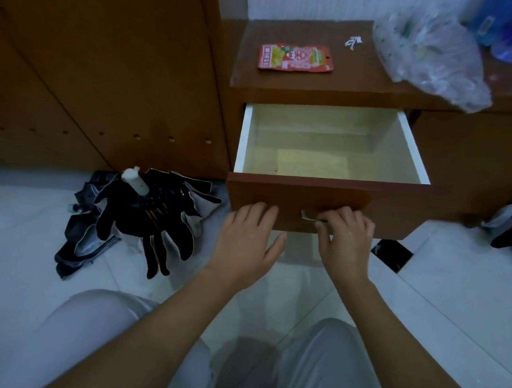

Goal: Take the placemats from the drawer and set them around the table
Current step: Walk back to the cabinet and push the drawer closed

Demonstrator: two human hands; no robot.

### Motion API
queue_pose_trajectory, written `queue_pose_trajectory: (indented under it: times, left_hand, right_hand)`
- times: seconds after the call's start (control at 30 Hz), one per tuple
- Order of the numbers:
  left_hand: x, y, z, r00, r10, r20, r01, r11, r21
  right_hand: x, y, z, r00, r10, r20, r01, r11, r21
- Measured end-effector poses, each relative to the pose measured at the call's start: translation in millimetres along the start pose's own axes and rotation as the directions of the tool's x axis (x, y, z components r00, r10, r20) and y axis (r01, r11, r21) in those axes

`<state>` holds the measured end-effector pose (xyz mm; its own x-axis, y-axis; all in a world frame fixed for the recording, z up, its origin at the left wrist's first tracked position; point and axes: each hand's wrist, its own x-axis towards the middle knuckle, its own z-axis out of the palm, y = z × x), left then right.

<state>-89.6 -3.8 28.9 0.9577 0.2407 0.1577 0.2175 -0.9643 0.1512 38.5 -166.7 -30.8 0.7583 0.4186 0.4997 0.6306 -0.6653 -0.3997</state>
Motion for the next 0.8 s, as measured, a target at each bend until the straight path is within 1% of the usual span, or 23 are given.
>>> queue_pose_trajectory:
  times: [0.1,0.3,0.53,0.67,0.8]
  left_hand:
    - [19,-3,0,1.0,-0.015,0.011,0.015,1.0,0.003]
    - [46,-26,5,0.998,0.05,0.042,-0.053,0.996,0.072]
    - [92,-58,12,0.993,0.114,0.03,-0.116,0.991,0.073]
    - [108,-78,26,0.998,0.064,0.012,-0.064,0.998,0.022]
    - [116,-89,34,0.997,0.076,0.006,-0.077,0.997,0.017]
  right_hand:
    - [14,8,7,1.0,-0.016,-0.01,0.016,1.0,-0.008]
    - [47,16,20,0.999,-0.047,0.013,0.047,0.998,-0.045]
    - [116,16,48,0.995,0.05,0.081,-0.044,0.996,-0.077]
    - [146,21,65,0.992,0.087,0.088,-0.081,0.994,-0.073]
    - [169,25,78,0.992,0.09,0.094,-0.082,0.993,-0.086]
